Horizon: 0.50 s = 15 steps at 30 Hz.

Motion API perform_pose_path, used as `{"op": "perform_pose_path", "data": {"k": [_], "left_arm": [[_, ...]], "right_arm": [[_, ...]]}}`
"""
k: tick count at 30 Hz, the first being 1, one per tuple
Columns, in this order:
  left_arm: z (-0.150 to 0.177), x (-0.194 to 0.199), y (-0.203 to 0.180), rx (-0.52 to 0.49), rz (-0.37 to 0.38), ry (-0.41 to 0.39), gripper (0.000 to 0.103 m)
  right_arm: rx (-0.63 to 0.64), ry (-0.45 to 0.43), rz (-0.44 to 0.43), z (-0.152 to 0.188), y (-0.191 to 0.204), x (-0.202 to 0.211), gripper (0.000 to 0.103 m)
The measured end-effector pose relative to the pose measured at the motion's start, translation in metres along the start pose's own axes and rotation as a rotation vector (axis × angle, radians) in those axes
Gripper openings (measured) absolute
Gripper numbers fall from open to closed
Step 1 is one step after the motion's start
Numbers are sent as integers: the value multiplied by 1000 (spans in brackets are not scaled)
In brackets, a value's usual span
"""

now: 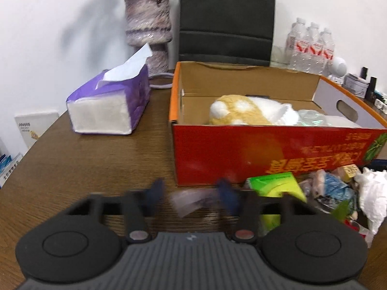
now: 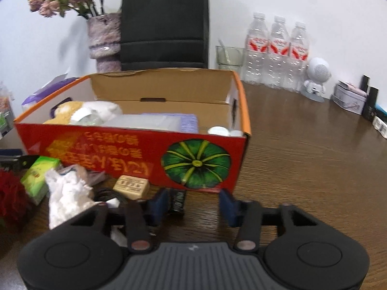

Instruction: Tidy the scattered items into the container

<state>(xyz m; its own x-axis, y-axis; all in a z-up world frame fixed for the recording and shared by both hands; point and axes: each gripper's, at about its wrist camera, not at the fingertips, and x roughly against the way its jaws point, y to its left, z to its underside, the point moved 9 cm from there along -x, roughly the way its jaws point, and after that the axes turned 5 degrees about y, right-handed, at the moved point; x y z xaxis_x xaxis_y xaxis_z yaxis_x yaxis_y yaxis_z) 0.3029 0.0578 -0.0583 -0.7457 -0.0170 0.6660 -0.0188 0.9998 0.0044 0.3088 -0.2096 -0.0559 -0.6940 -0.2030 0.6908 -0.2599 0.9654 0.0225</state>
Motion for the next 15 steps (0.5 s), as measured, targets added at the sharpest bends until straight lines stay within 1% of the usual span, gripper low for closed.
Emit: {"op": "perform_pose_path", "data": {"k": [1, 3, 6, 9, 15], "left_arm": [[0, 1, 0, 0, 2, -2, 25], [2, 4, 0, 13, 25, -8, 23], [2, 10, 1, 19, 25, -31, 21], [2, 15, 1, 25, 27, -52, 15], [2, 21, 1, 33, 34, -71, 12]], "right_arm": [[2, -3, -7, 1, 1, 2, 9], [0, -14, -13, 2, 2, 5, 9], [-5, -35, -16, 3, 4, 11, 9], [-7, -57, -15, 2, 3, 16, 9], [-30, -76, -21, 1, -1, 20, 9]]}}
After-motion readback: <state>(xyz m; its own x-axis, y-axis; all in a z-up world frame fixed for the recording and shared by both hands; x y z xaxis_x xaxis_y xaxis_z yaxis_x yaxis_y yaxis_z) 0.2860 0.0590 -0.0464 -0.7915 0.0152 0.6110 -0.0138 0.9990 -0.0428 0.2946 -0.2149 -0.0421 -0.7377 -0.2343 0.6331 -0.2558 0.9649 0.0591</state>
